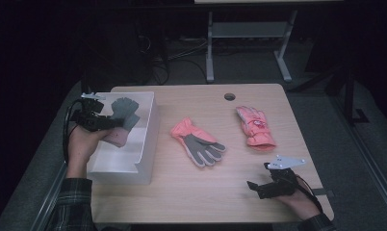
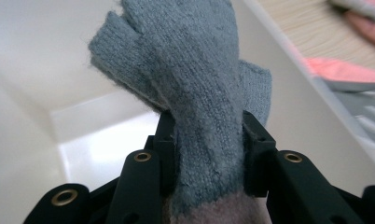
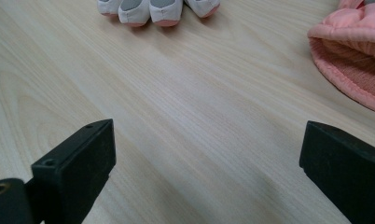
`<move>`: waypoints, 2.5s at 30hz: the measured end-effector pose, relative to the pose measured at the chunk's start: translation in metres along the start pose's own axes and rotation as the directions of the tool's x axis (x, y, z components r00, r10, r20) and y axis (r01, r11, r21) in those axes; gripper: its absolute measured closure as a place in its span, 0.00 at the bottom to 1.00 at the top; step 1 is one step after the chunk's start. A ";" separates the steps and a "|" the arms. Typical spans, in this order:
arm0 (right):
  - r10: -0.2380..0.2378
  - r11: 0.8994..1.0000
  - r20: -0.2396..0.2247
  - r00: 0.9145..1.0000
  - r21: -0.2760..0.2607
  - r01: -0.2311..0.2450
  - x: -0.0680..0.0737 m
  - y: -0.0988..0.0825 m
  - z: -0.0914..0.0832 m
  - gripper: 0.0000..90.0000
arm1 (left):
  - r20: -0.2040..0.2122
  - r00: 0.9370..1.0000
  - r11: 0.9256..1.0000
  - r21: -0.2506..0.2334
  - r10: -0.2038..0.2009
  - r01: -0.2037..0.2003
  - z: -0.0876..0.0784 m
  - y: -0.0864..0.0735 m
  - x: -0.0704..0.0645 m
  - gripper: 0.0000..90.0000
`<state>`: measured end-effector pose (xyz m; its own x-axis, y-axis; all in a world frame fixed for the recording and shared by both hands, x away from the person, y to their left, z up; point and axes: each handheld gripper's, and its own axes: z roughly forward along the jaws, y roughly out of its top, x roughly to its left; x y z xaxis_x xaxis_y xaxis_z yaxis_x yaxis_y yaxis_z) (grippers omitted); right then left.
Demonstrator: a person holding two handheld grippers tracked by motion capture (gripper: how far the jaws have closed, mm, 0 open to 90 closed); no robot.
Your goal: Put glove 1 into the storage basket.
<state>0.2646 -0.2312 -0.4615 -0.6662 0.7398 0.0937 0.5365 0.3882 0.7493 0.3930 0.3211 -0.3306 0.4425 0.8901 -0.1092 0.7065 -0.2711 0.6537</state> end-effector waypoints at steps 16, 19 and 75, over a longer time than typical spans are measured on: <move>0.007 1.000 0.005 1.000 -0.003 -0.007 -0.001 -0.002 -0.003 0.04 | -0.093 0.996 0.989 0.144 -0.006 0.019 0.047 -0.017 0.023 0.71; 0.004 1.000 0.005 1.000 -0.002 -0.004 -0.001 -0.003 -0.003 0.04 | -0.109 0.994 0.983 0.179 -0.008 0.028 0.056 -0.022 0.025 0.71; 0.008 1.000 0.003 1.000 -0.002 -0.008 -0.001 -0.004 -0.004 0.04 | -0.008 0.994 0.992 0.067 0.109 -0.108 0.016 0.015 -0.030 0.15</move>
<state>0.2610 -0.2355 -0.4614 -0.6606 0.7443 0.0979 0.5407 0.3812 0.7499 0.3996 0.2842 -0.3296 0.5126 0.8580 -0.0313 0.6899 -0.3899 0.6100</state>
